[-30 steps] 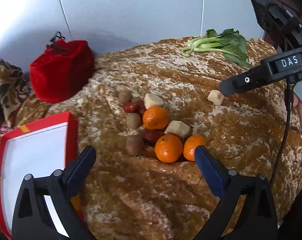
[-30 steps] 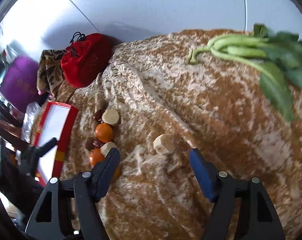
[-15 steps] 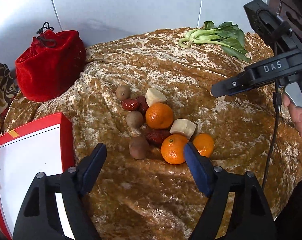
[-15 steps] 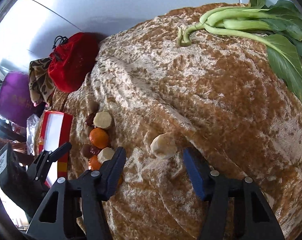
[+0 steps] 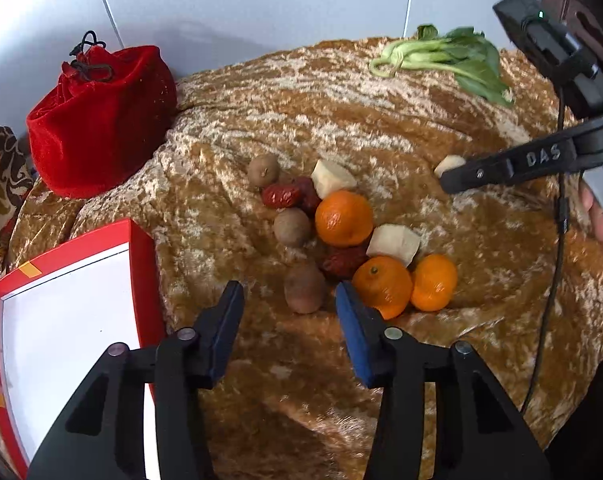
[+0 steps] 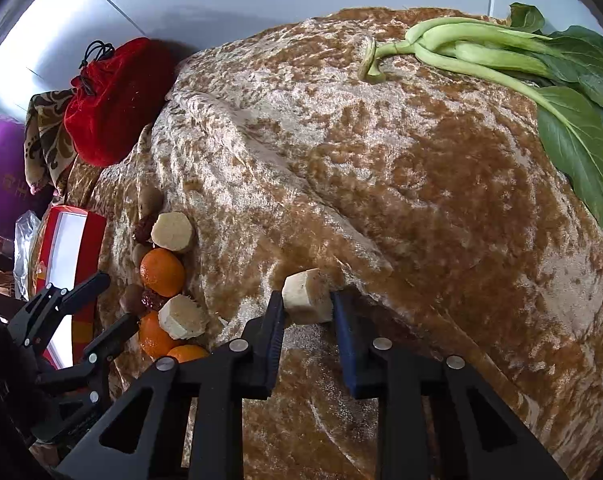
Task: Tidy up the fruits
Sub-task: 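Grasp a brown round nut with the left tool while the right tool grasps a white cube, then carry both items over the red-framed tray and open both tools to drop them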
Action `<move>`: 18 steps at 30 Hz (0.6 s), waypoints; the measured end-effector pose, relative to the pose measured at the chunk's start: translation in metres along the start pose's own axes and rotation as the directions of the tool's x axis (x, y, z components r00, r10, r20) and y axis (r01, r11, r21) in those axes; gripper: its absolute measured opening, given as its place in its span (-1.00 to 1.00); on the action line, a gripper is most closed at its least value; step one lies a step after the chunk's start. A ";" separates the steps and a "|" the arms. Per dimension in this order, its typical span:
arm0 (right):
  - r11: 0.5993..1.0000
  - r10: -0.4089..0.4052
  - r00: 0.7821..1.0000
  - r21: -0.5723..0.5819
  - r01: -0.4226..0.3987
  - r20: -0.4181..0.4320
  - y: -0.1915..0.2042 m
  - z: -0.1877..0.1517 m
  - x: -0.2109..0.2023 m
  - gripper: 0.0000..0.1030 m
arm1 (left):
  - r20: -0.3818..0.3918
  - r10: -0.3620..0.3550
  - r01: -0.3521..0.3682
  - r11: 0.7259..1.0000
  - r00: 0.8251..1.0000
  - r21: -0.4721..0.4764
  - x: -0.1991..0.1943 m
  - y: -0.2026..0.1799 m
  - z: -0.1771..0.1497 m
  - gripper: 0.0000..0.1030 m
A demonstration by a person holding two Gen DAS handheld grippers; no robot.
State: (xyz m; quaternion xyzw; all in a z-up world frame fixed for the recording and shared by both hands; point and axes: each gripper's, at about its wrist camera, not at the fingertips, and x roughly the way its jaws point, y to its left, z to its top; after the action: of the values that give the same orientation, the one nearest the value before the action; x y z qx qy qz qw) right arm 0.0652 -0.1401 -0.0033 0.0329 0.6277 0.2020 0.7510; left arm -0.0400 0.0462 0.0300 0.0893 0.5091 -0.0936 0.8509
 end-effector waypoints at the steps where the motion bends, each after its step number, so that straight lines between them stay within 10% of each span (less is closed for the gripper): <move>1: 1.000 0.001 1.000 -0.002 -0.001 0.001 0.000 0.000 -0.001 -0.52 | -0.008 0.003 -0.003 1.000 1.000 0.004 0.001 0.001 -0.001 -0.13; 10: 1.000 0.020 1.000 0.005 -0.020 0.011 0.000 0.002 0.001 -0.52 | -0.028 0.038 -0.038 0.999 0.999 -0.010 0.017 -0.001 0.003 -0.58; 18: 1.000 0.007 1.000 -0.009 -0.007 0.004 0.000 0.000 0.001 -0.59 | -0.037 0.013 -0.015 0.999 0.999 -0.035 0.019 0.002 0.003 -0.60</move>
State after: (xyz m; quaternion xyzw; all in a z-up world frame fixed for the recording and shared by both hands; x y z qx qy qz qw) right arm 0.0657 -0.1392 -0.0044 0.0321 0.6252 0.2076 0.7516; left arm -0.0279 0.0457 0.0146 0.0794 0.5255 -0.0769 0.8436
